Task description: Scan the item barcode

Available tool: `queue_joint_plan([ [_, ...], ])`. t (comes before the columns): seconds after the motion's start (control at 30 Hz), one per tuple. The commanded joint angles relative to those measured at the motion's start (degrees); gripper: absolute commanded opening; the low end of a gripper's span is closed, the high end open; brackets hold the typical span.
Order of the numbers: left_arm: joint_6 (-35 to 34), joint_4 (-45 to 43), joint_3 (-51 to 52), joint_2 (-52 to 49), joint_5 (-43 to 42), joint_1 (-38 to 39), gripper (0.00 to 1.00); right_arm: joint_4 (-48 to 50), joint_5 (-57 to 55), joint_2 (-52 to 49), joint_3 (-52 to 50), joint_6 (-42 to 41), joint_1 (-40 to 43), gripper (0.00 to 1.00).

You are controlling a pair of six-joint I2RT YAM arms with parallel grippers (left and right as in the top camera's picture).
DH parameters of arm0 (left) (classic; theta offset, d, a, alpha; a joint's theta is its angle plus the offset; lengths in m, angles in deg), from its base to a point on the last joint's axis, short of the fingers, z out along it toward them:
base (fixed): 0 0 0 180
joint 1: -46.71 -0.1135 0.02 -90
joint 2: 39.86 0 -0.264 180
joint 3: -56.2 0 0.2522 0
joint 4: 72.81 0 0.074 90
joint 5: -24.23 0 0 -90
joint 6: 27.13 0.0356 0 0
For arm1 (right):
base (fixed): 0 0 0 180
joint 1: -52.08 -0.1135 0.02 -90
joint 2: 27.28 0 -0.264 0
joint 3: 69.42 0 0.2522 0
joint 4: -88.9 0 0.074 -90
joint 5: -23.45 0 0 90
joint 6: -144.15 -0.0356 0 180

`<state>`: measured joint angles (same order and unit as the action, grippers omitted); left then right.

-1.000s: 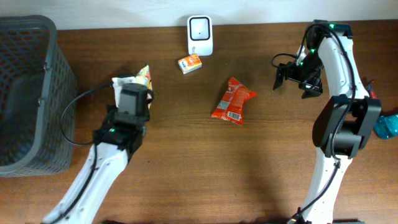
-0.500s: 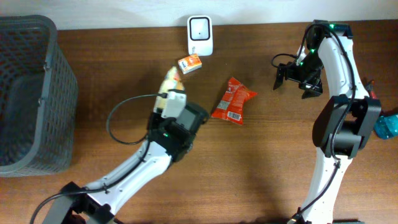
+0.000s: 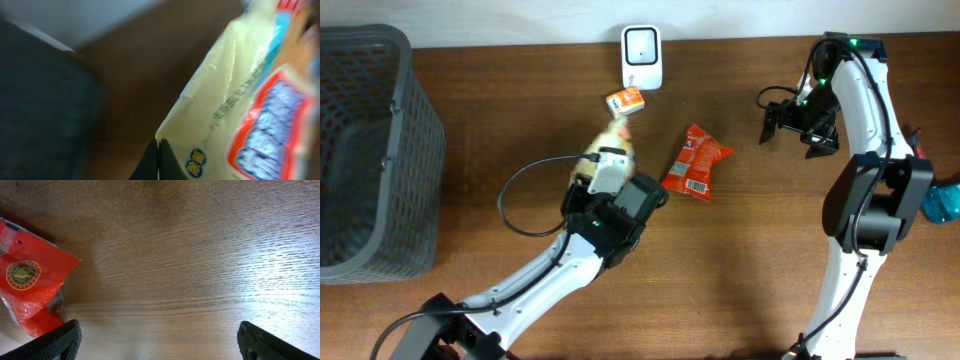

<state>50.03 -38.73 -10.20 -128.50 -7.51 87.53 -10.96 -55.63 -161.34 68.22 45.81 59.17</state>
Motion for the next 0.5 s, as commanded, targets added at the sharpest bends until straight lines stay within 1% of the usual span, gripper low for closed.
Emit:
queue_joint_plan([
  [0.0, 1.1, -3.3, -1.0, -0.1, 24.2, -3.5, 0.0, 0.0, 0.7, 1.6, 0.9, 0.4, 0.0, 0.99],
  [0.1, 3.5, -5.7, -1.0, -0.1, 24.3, -7.3, 0.0, 0.0, 0.7, 1.6, 0.9, 0.4, 0.0, 0.98],
  [0.17, 3.6, -6.4, -1.0, -0.1, 22.6, -10.1, 0.0, 0.0, 0.7, 1.6, 0.9, 0.4, 0.0, 0.98],
  [0.2, 3.6, -6.3, -1.0, -0.1, 20.2, -10.9, 0.0, 0.0, 0.7, 1.6, 0.9, 0.4, 0.0, 0.98],
  [0.3, 3.6, -3.9, -1.0, -0.3, 5.9, -12.1, 0.0, 0.0, 0.7, 1.6, 0.9, 0.4, 0.0, 0.98],
  [0.33, 3.5, -3.1, -1.0, -0.6, 3.5, -12.0, 0.0, 0.0, 0.7, 1.6, 0.9, 0.4, 0.0, 0.98],
  [0.37, 3.5, -2.4, -1.0, -1.1, 1.9, -11.9, 0.0, 0.0, 0.7, 1.6, 0.9, 0.4, 0.0, 0.98],
  [0.47, 3.5, -1.1, -1.0, -4.0, 1.7, -11.3, 0.0, 0.0, 0.7, 1.6, 0.9, 0.4, 0.0, 0.98],
])
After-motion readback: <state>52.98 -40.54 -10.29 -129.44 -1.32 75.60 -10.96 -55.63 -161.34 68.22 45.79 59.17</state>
